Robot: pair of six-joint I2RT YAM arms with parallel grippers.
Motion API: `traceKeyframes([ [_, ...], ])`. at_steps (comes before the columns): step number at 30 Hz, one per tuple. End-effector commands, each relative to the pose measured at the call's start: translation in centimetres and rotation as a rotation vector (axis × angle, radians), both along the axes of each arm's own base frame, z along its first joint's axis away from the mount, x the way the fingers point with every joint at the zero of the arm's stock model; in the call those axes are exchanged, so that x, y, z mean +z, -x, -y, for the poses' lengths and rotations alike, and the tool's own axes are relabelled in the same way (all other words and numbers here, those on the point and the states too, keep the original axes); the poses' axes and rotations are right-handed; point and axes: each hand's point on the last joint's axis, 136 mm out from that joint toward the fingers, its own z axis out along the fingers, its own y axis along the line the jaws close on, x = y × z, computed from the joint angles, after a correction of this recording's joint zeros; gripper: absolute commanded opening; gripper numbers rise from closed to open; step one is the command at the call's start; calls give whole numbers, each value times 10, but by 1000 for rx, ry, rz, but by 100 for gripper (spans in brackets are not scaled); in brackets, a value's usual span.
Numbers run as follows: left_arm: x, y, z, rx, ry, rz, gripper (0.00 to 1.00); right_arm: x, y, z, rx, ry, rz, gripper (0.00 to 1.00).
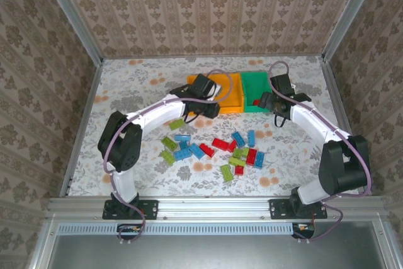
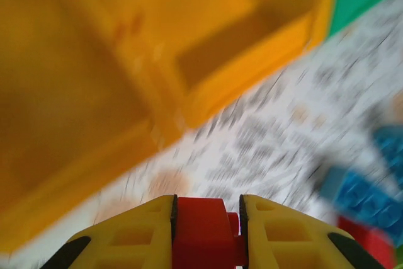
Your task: Sort the legos into containers by color
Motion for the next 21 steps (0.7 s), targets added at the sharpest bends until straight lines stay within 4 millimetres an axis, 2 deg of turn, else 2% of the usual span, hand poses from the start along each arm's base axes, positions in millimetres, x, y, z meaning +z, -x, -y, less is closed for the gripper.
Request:
traceKeyframes([
  [1, 34, -15, 48, -77, 178, 34, 22, 0, 3, 0, -4, -17, 17, 86],
  [3, 48, -25, 71, -88, 269, 34, 23, -3, 3, 3, -5, -15, 20, 86],
  [7, 62, -42, 106, -99, 422, 22, 23, -5, 7, 4, -3, -37, 32, 83],
  [13, 59, -60, 149, -90, 650, -67, 23, -17, 21, 5, -11, -74, 28, 82],
  [14, 54, -63, 154, -79, 676, -89, 23, -22, 24, 5, -12, -77, 16, 82],
  [17, 49, -71, 168, -64, 749, -130, 23, -21, 31, 2, -2, -96, 33, 82],
  [21, 43, -78, 179, -50, 781, -157, 23, -30, 40, -7, 30, -145, 21, 81],
])
